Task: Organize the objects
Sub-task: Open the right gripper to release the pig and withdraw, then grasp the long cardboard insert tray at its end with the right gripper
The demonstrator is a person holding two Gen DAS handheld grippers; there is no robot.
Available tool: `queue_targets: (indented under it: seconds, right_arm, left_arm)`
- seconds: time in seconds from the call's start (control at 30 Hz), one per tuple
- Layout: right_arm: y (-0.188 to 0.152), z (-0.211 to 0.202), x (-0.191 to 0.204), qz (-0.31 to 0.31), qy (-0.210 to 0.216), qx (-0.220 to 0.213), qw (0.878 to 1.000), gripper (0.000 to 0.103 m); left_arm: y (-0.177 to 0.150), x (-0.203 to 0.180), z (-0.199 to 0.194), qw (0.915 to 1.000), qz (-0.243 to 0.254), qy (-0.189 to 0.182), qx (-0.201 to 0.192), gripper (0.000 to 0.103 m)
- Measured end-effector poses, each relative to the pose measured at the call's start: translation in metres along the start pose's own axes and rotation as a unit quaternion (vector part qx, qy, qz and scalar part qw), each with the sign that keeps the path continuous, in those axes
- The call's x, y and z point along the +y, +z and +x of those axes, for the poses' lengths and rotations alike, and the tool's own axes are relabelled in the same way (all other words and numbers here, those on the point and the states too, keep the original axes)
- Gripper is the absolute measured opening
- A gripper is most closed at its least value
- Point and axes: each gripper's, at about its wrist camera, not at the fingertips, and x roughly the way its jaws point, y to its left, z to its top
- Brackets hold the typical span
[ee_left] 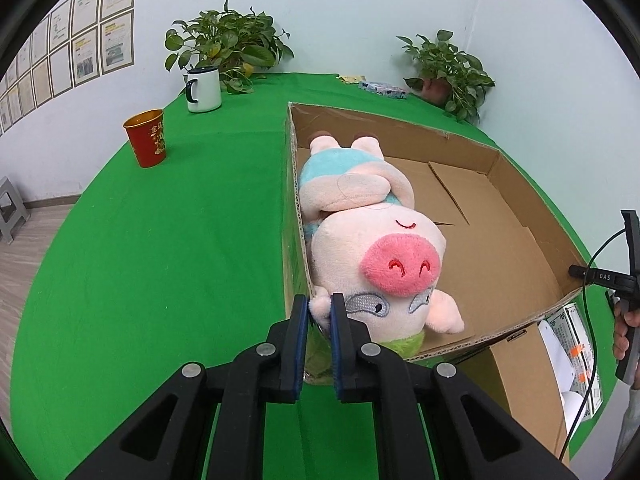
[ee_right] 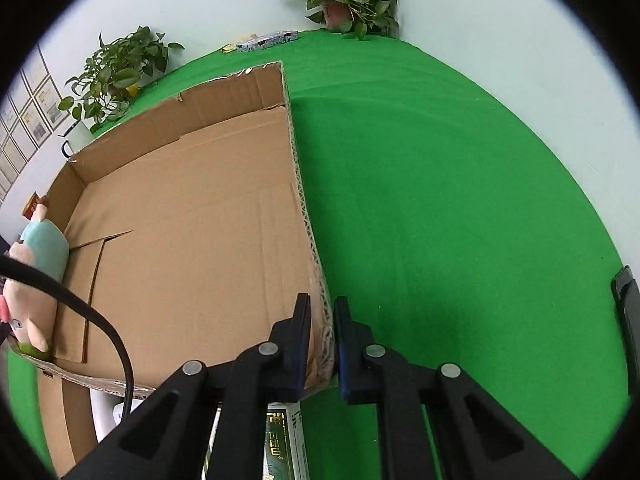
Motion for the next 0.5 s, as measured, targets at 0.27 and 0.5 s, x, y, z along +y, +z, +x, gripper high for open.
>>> queue_targets:
  seconds: [0.27,0.5]
  right_arm:
    - [-0.003,-0.039,0.010,-0.008,0.009,-0.048,0.999,0.054]
    - [-0.059,-0.135,0.046,-0.052,0.136,-0.120,0.982,0.090]
  left_arm:
    - [-0.001,0.001,-0.011,0.9995,0.013,0.025,-0.014,0.015]
    - [-0.028,-0.024,-0.108,0.9878,0.006,0.009,-0.156,0.102]
